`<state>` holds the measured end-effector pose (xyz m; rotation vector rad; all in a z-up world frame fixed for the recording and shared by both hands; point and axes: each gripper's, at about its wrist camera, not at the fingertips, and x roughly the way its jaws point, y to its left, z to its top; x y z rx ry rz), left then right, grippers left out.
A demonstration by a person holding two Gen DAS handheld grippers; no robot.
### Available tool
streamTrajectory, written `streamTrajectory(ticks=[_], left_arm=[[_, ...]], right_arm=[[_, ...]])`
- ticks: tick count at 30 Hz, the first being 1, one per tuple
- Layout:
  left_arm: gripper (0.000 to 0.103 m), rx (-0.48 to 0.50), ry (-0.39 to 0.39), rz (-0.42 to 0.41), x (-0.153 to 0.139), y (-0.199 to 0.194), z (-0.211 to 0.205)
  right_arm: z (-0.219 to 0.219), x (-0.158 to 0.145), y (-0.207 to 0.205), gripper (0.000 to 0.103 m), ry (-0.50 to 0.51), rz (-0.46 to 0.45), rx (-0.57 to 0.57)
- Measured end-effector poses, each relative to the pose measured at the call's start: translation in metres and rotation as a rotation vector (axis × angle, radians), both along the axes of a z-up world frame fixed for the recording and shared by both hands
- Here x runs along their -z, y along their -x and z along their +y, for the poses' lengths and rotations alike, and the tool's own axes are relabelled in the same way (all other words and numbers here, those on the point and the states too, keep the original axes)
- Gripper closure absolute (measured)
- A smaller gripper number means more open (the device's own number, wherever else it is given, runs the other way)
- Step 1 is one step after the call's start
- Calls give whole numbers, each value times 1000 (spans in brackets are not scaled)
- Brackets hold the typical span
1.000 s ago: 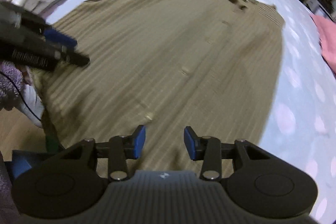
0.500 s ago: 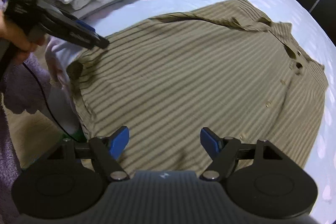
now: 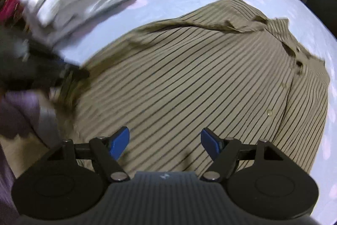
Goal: Fold clothes
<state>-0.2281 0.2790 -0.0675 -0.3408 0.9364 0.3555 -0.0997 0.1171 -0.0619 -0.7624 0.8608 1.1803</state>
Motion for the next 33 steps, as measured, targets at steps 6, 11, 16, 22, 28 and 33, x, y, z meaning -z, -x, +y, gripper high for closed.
streamTrajectory(ticks=[6,11,16,22,28,33], left_arm=[[103,128,-14,-24,-8,-19,-28],[103,185,-20,-28,-8,-29,-38],[103,202,-15,-19,-7,-32,-41],[103,258,-41,-15,-11,-36,-45],[103,280,-47,7,-5,-36,-46],[103,287,-50,11,-6,-35,-46]], right_arm=[[8,-10,-14,35,-107,195,135],[21,-5,-10,48,-122,298,160],[32,12,-12,67,-92,367,207],[35,19,-14,98,-76,392,210],[38,20,-19,84,-85,426,226],[42,28,-21,81,-68,459,236]])
